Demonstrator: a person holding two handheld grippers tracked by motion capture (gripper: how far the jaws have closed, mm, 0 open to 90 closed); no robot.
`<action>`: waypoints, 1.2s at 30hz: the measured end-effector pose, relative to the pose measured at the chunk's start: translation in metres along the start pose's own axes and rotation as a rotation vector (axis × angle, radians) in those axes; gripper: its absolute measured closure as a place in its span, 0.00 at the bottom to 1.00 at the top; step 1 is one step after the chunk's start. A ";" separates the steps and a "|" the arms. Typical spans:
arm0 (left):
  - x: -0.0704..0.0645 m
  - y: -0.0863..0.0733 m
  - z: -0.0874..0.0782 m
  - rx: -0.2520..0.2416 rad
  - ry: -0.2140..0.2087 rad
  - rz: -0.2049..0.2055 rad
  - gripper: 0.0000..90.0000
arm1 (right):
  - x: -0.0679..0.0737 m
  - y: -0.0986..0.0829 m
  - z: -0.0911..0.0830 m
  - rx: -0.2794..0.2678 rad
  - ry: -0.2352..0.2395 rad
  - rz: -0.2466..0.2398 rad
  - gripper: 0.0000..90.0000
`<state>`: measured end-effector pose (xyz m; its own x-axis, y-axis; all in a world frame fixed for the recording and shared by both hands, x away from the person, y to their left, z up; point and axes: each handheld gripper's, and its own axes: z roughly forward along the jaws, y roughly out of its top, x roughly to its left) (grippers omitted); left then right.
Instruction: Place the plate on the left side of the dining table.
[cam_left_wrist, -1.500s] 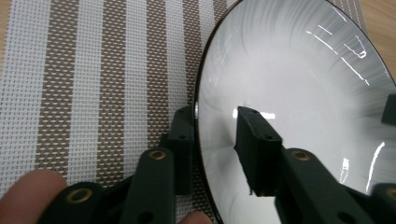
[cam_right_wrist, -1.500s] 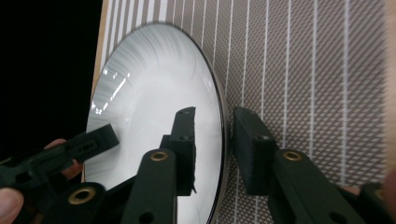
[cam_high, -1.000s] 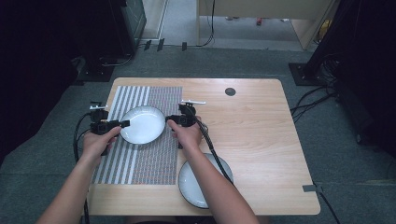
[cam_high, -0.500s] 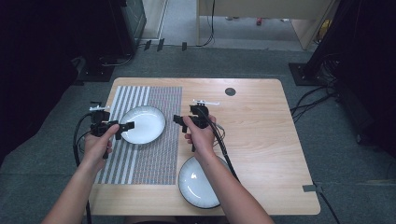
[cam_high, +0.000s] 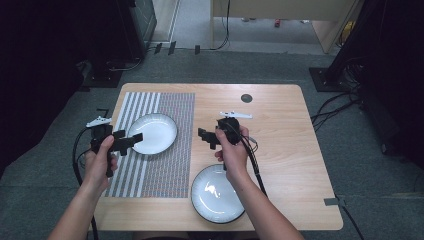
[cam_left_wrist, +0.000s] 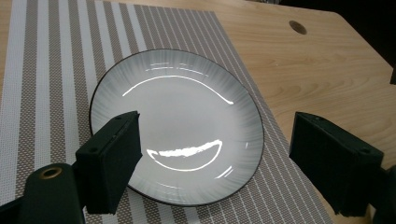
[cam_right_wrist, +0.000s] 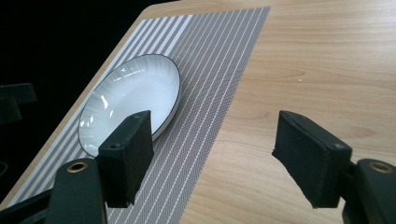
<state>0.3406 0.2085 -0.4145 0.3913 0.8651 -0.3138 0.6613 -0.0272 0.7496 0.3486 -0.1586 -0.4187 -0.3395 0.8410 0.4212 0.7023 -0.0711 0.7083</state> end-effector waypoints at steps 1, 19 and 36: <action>-0.002 -0.001 -0.002 -0.004 -0.004 0.006 0.18 | 0.000 0.000 -0.004 -0.005 0.001 -0.006 0.31; -0.025 -0.024 -0.024 -0.066 -0.030 0.054 0.18 | -0.029 -0.026 -0.066 -0.082 -0.022 -0.059 0.30; -0.047 -0.055 -0.039 -0.111 -0.068 0.055 0.18 | -0.077 -0.066 -0.112 -0.150 -0.065 -0.051 0.30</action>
<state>0.2604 0.1892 -0.4183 0.4701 0.8278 -0.3061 0.5644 -0.0154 0.8254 0.2581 -0.2790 -0.4343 -0.3278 0.8780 0.3488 0.5822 -0.1031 0.8065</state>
